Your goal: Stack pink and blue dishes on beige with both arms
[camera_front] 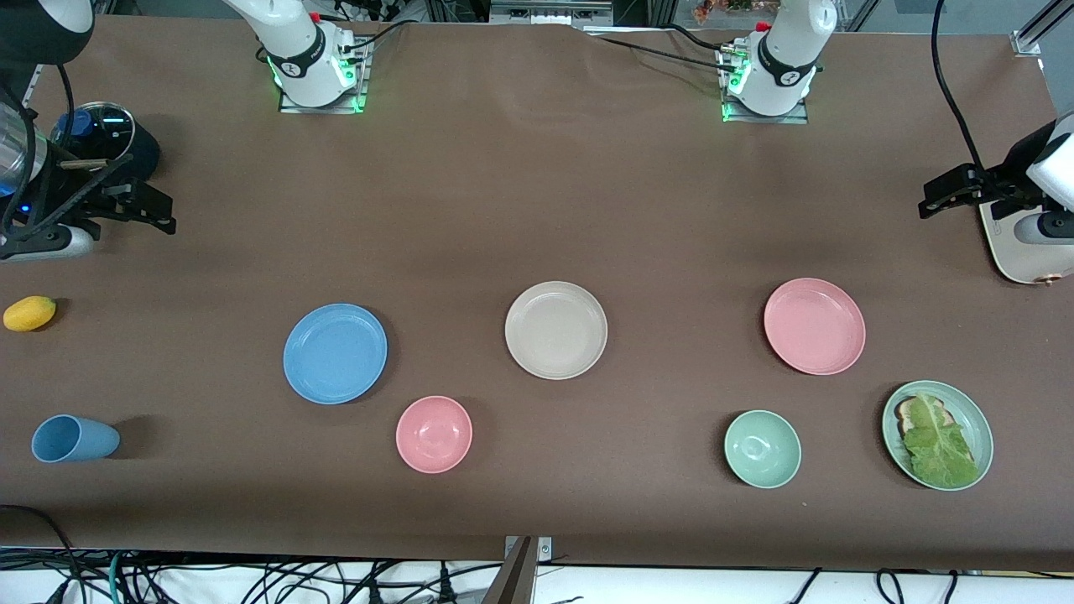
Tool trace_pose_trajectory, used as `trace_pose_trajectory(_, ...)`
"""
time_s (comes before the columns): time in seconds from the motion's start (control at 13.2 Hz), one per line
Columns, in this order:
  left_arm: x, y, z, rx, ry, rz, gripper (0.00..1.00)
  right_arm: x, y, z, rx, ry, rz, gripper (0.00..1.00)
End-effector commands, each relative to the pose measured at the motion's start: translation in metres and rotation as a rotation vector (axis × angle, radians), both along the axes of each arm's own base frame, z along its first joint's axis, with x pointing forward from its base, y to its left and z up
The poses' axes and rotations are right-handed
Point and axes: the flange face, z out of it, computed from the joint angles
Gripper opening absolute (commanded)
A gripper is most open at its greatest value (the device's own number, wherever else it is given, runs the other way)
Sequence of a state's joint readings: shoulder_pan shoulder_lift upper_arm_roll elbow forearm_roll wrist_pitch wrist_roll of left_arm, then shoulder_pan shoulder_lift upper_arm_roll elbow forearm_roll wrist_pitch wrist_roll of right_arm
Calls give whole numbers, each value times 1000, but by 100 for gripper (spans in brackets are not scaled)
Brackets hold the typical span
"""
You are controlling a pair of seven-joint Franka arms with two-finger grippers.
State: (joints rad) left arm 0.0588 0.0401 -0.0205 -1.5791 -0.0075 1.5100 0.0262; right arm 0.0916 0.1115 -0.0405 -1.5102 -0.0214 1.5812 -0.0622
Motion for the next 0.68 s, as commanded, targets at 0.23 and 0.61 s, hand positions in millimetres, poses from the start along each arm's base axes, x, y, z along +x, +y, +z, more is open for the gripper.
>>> trace_pose_trajectory(0.23,5,2,6,21,-18,-21,100,2,0,5,9,-9,10,100)
trace_pose_trajectory(0.61,5,2,6,23,-18,-21,100,1,4,8,14,-13,16,100)
